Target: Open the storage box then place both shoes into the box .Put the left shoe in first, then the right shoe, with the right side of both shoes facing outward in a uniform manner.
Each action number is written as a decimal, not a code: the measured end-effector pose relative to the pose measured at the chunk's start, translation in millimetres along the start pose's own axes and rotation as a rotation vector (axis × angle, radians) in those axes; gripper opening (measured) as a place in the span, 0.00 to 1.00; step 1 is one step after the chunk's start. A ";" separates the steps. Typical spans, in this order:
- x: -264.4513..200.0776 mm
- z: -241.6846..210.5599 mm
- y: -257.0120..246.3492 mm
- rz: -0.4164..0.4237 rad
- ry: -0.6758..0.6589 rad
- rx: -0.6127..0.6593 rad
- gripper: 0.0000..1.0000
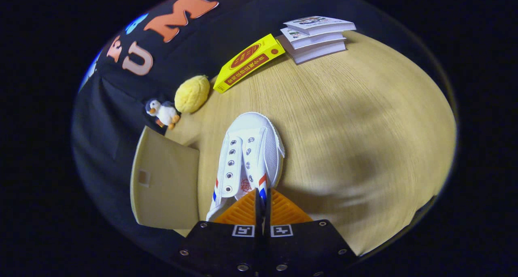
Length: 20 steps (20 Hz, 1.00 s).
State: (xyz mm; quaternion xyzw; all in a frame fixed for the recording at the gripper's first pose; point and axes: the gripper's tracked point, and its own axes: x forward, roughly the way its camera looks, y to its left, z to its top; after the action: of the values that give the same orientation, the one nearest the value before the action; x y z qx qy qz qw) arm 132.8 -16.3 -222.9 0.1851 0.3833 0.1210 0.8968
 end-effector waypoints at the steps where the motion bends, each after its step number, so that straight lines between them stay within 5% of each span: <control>1: -3.2 6.0 8.2 0.015 -0.017 0.012 0.00; 12: -77.3 31.3 186.7 0.094 -0.125 -0.159 0.00; 20: -51.1 -13.2 273.2 0.056 -0.105 -0.224 0.00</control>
State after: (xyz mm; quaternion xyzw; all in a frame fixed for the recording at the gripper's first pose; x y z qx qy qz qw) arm 68.0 215.0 -82.4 0.1003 0.3144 0.1781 0.9270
